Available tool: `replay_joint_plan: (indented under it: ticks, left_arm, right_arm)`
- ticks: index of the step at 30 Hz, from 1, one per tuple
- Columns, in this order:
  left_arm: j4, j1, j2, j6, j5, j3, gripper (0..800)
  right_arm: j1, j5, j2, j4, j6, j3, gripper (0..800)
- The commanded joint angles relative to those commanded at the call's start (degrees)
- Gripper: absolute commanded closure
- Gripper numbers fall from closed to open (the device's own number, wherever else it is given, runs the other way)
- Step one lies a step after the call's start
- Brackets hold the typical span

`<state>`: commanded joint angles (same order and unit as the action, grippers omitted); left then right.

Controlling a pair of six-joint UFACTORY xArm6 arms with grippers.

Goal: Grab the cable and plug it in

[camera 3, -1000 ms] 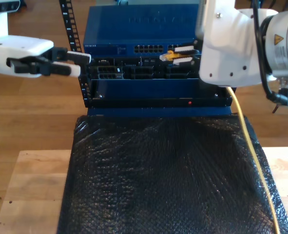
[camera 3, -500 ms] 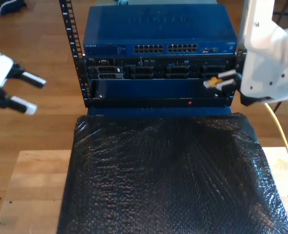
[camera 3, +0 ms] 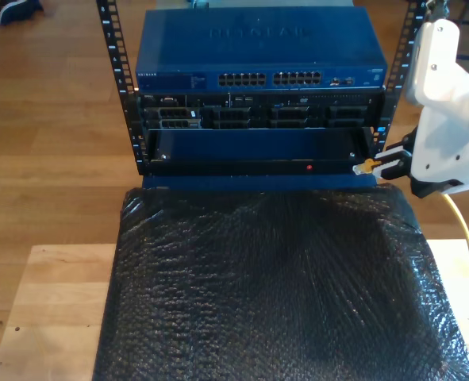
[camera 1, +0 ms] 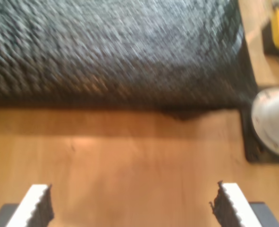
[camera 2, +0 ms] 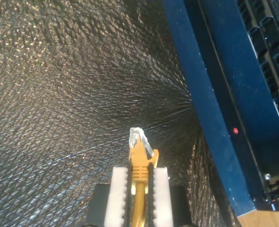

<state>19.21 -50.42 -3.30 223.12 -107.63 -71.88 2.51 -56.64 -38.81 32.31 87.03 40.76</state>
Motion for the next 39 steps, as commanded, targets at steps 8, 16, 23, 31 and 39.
replay_joint_plan:
  ticks: [8, 16, 23, 31, 39]
  left_arm:
    - [-5.1, -9.76, -2.37, -15.12, 0.26, 8.79, 3]
    - [-11.43, -14.86, -11.25, -24.18, 6.33, 24.79, 3]
    - [-14.51, -20.4, -15.47, -31.38, 11.34, 34.02, 3]
    - [-16.09, -22.59, -17.85, -31.82, 17.23, 41.14, 3]
    - [-18.99, -24.62, -21.63, -32.26, 23.56, 47.65, 2]
  right_arm:
    - [-0.09, 0.0, -0.09, 0.0, 0.0, -1.67, 797]
    - [-0.44, 0.0, -0.18, -0.09, 0.09, -3.34, 797]
    - [-0.53, 0.0, -0.35, -0.88, 0.0, -4.66, 797]
    - [-0.62, 0.0, -0.88, -0.97, 0.09, -5.8, 797]
    - [-0.79, 0.09, -1.58, -1.14, 0.09, -7.38, 797]
